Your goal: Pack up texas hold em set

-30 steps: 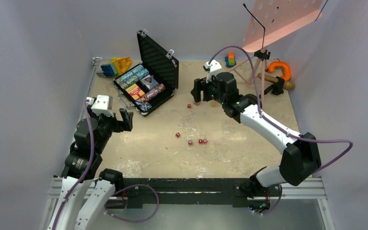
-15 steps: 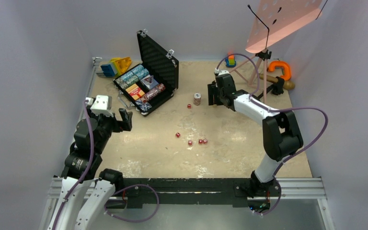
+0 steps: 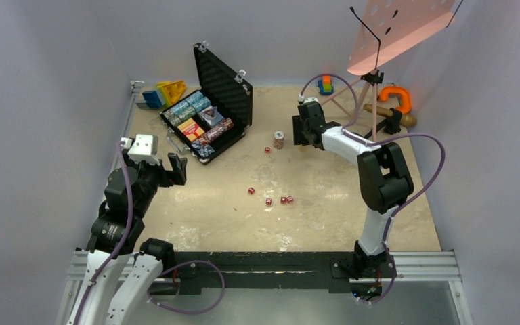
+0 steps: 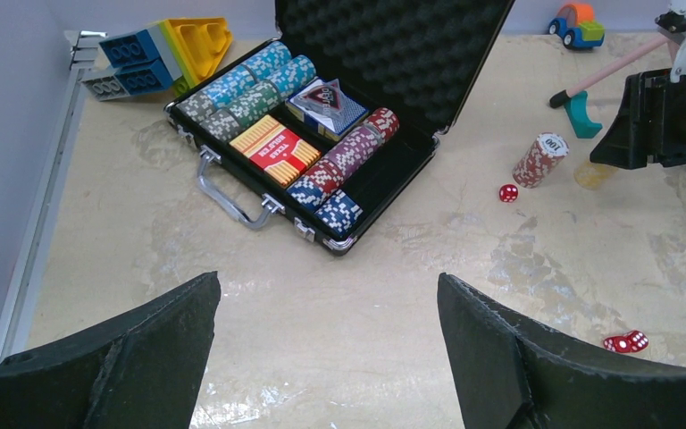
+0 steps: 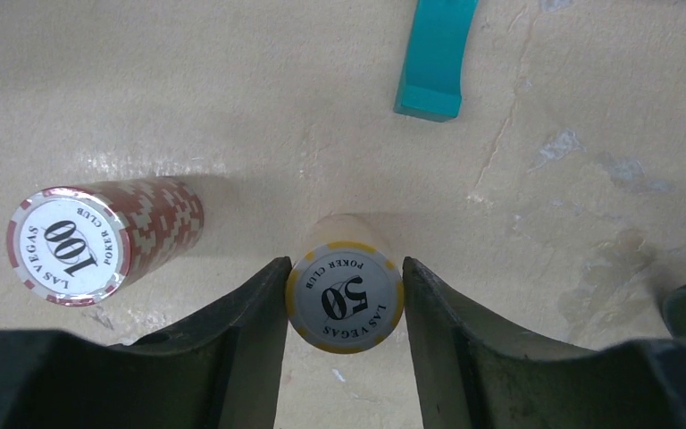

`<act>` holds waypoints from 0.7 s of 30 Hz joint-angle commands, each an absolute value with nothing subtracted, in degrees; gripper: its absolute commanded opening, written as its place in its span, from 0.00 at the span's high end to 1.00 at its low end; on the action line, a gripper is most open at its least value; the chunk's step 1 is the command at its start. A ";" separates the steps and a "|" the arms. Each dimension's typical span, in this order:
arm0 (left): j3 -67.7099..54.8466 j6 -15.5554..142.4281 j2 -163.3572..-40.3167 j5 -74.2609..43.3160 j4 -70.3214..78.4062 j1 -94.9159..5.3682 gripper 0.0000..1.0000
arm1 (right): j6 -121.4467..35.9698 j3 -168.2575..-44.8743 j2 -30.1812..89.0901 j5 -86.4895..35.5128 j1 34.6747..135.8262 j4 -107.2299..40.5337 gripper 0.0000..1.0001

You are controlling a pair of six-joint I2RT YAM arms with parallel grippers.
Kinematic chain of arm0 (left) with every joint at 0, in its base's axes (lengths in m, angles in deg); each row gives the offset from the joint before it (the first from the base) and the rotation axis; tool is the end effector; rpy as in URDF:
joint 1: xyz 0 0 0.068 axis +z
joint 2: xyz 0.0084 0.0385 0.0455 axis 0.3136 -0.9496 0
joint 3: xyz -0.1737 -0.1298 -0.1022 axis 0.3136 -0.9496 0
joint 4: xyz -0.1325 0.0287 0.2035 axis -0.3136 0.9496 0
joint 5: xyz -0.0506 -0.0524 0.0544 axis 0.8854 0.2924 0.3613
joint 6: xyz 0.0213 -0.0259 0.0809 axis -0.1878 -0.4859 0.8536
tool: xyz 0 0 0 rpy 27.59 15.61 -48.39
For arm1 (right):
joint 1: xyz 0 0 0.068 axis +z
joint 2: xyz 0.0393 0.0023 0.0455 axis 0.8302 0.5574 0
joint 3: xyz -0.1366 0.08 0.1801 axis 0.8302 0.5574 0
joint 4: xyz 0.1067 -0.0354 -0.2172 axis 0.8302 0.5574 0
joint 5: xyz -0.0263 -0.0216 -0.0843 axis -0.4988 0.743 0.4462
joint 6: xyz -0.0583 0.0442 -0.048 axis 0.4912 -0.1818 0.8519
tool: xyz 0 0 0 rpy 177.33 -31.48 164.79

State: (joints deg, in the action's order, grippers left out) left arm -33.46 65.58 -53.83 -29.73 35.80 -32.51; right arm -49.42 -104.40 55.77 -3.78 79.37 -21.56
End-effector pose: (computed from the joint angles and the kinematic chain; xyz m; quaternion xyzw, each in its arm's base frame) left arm 0.1589 -0.0319 0.3142 -0.0005 0.7763 -0.0893 0.6240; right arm 0.3874 0.1460 0.1479 -0.0329 0.9217 0.0085 0.3863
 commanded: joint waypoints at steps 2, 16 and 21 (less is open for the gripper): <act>-33.22 65.86 -53.97 -29.35 34.62 -32.16 0.06 | -49.46 -107.20 56.27 -2.67 79.33 -23.16 0.54; -33.31 68.95 -62.62 0.10 30.07 -33.08 0.14 | -50.94 -97.87 37.99 -16.59 79.41 -18.66 1.00; -34.36 69.19 -64.63 15.23 25.69 -35.83 0.14 | -56.47 -92.70 30.05 -39.14 79.85 -21.26 1.00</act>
